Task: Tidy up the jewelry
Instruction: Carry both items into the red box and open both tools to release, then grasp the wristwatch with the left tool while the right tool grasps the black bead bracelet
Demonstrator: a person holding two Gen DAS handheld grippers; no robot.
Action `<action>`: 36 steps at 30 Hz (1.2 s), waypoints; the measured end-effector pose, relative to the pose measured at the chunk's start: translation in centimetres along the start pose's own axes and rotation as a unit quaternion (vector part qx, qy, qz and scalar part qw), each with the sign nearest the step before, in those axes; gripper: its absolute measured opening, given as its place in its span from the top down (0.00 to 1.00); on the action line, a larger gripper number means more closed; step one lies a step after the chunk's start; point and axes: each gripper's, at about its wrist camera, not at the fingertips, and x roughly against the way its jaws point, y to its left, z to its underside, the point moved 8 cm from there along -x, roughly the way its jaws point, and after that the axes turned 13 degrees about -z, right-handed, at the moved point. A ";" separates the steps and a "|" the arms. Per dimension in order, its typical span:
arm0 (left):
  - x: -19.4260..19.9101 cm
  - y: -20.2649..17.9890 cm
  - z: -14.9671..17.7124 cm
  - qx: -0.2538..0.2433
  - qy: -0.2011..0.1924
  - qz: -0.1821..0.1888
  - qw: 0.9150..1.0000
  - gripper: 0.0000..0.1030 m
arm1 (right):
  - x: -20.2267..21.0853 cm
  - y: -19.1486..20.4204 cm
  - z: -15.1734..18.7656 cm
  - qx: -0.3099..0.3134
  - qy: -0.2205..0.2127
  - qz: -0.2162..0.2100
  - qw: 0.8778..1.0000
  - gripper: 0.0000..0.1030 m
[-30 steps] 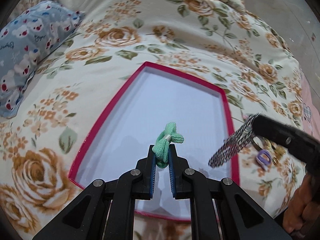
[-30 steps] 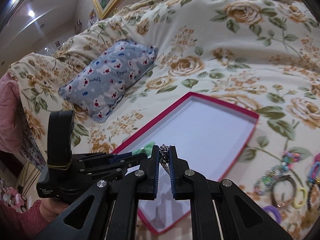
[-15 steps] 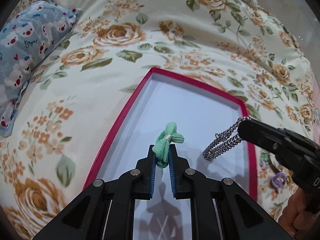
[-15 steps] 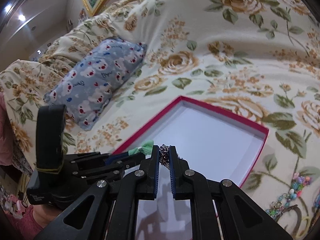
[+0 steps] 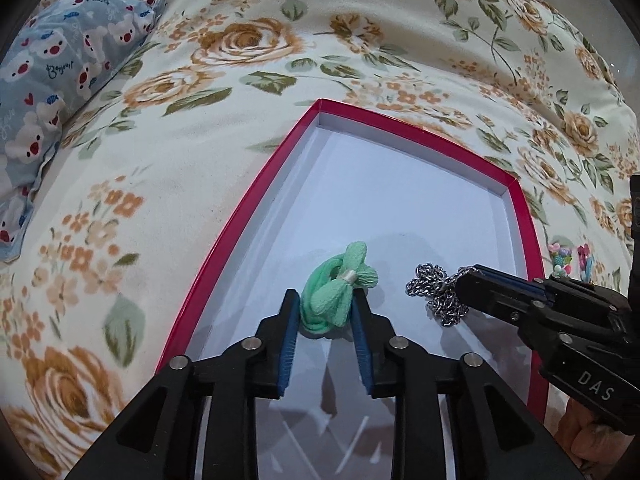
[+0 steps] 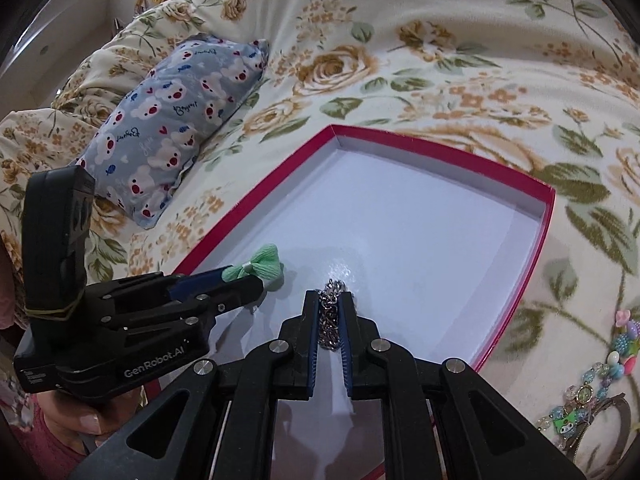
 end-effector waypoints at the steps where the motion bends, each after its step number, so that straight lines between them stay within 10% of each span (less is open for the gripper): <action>1: 0.0 -0.1 0.0 -0.001 -0.001 -0.002 1.000 0.68 | 0.0 -0.1 0.0 -0.002 0.001 -0.002 1.000 0.89; 5: 0.6 -0.2 0.5 -0.004 -0.007 -0.013 1.000 0.51 | 0.2 -0.2 0.2 -0.007 0.000 -0.003 1.000 0.88; 10: 1.4 0.1 1.1 -0.001 -0.007 -0.015 1.000 0.50 | 0.8 -0.1 0.0 -0.011 -0.007 -0.003 1.000 0.75; 36: 8.7 -5.0 3.0 -0.027 -0.035 0.046 0.998 0.42 | 13.9 -3.3 3.3 -0.061 -0.093 0.054 0.992 0.70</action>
